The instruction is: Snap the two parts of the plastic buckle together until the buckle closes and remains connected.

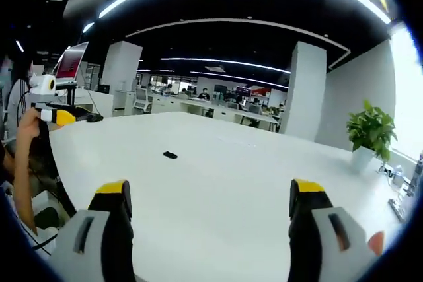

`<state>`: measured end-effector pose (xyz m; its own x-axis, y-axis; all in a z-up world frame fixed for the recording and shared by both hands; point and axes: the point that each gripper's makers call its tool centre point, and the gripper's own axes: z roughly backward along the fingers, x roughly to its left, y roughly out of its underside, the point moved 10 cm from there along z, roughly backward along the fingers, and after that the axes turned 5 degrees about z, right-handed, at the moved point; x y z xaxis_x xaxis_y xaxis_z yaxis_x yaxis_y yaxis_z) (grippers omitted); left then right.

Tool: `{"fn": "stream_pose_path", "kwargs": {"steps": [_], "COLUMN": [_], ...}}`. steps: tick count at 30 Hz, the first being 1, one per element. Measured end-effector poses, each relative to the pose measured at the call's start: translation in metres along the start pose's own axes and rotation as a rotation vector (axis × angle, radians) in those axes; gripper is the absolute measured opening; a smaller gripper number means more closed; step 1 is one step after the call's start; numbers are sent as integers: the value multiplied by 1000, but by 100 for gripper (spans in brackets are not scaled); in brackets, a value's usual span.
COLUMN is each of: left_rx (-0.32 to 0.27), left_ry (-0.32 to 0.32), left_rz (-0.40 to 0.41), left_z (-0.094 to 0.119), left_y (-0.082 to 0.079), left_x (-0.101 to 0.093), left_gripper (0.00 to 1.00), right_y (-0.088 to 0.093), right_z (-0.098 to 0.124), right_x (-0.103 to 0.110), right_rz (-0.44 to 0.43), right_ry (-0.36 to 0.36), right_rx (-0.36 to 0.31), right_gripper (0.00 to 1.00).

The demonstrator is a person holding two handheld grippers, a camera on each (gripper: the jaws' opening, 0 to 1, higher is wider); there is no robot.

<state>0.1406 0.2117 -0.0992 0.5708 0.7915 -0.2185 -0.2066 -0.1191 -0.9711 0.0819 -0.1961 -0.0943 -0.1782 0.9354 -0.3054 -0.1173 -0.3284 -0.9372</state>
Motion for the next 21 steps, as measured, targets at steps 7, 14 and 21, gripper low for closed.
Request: {"fn": "stream_pose_path", "kwargs": {"steps": [7, 14, 21], "left_rx": [-17, -9, -72], "left_ry": [-58, -170, -217], "left_rz": [0, 52, 80], "left_z": [8, 15, 25], "left_y": [5, 16, 20], "left_x": [1, 18, 19], "left_gripper": [86, 88, 90], "right_y": [14, 25, 28], "right_z": [8, 11, 5], "right_x": [-6, -8, 0], "right_rz": [-108, -103, -91], "right_ry": [153, 239, 191], "right_rx": [23, 79, 92], "right_gripper": [100, 100, 100]}}
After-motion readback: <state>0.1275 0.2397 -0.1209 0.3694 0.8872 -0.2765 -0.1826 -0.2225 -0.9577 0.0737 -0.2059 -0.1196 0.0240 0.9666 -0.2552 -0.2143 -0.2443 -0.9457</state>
